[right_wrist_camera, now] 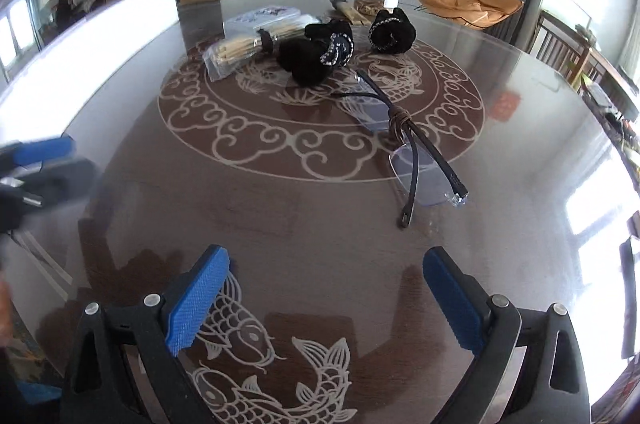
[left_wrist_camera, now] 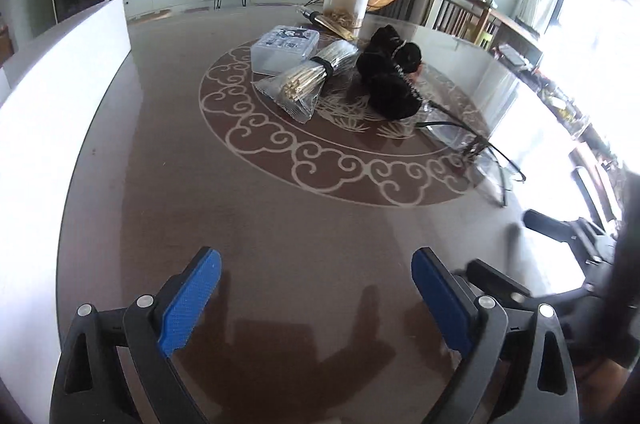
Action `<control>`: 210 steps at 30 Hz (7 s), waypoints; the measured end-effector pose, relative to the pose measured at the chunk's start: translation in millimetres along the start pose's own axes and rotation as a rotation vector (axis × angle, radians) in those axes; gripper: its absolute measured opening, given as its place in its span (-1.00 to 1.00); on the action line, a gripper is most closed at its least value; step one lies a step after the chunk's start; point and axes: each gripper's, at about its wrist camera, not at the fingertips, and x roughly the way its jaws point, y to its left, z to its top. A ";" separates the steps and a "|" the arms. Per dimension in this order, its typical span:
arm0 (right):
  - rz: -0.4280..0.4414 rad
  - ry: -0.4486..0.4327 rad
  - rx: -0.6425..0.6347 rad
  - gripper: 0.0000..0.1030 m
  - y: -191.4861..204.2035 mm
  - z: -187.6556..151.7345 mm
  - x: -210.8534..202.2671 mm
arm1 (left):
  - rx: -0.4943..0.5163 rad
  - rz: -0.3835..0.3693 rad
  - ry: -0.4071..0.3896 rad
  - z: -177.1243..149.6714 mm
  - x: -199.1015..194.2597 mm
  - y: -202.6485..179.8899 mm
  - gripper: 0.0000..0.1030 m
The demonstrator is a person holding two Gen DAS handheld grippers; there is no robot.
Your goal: Organize objects
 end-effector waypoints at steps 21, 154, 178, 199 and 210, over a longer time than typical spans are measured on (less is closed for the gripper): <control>-0.010 0.025 0.061 1.00 -19.2 26.9 31.1 | 0.109 0.075 0.023 36.1 53.2 -10.4 1.00; 0.044 0.016 -0.015 1.00 -59.3 53.8 54.9 | 0.185 -0.051 0.138 24.6 24.8 -6.3 1.00; 0.044 0.016 -0.015 1.00 -59.5 53.8 54.9 | 0.210 0.007 0.089 149.5 79.5 5.7 -0.08; 0.101 0.003 0.018 1.00 -68.1 52.8 49.1 | 0.367 0.010 0.120 48.7 15.6 -0.9 -0.28; 0.117 0.242 -0.086 -0.37 -53.0 110.3 67.6 | 0.194 -0.137 0.041 19.7 -10.7 29.9 -0.45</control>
